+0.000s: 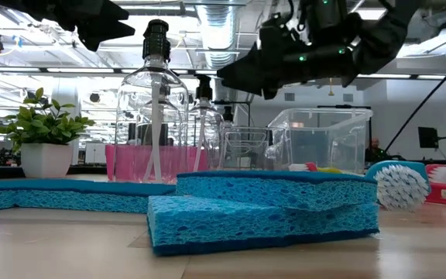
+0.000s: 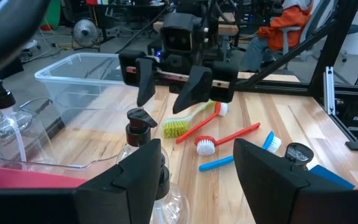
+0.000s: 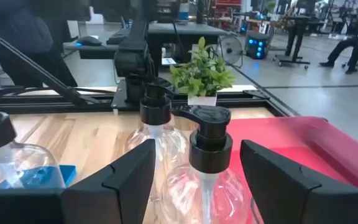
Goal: Pick & Place Kitchen Sink Supplies
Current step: Put the soap dispenser into the left transparent bin
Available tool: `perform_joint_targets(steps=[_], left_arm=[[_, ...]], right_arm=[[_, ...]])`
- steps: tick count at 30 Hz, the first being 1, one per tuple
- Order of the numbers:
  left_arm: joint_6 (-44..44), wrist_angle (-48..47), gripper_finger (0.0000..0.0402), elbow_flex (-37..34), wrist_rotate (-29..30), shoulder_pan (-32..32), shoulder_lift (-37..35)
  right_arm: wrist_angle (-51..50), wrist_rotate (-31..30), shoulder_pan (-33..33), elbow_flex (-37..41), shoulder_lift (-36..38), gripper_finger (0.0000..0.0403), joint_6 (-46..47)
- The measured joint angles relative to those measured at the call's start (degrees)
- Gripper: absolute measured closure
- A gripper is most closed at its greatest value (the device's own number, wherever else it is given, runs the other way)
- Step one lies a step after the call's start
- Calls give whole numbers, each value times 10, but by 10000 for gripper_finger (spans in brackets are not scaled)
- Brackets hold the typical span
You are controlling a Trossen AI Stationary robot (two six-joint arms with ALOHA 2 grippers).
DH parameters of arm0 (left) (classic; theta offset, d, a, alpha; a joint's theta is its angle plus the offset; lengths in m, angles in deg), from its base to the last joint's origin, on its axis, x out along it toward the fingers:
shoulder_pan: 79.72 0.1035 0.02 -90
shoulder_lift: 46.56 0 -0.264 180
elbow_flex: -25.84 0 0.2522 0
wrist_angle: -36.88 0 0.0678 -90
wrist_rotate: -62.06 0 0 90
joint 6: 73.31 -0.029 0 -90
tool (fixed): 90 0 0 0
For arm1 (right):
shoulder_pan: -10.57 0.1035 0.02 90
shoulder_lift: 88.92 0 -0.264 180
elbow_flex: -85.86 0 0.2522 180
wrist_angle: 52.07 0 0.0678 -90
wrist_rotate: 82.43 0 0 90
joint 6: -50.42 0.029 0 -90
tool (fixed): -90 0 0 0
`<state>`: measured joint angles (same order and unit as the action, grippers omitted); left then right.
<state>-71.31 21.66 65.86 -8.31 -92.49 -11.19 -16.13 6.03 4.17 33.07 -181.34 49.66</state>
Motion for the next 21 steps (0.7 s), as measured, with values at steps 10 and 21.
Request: perform_joint_targets(steps=[10,21], left_arm=[[0,0,197,0,0,0,0],[0,2,197,0,0,0,0]], right_arm=[[-15,0,-5,-8,-5,159,8],[-30,0,-9,-8,-6,148,-6]])
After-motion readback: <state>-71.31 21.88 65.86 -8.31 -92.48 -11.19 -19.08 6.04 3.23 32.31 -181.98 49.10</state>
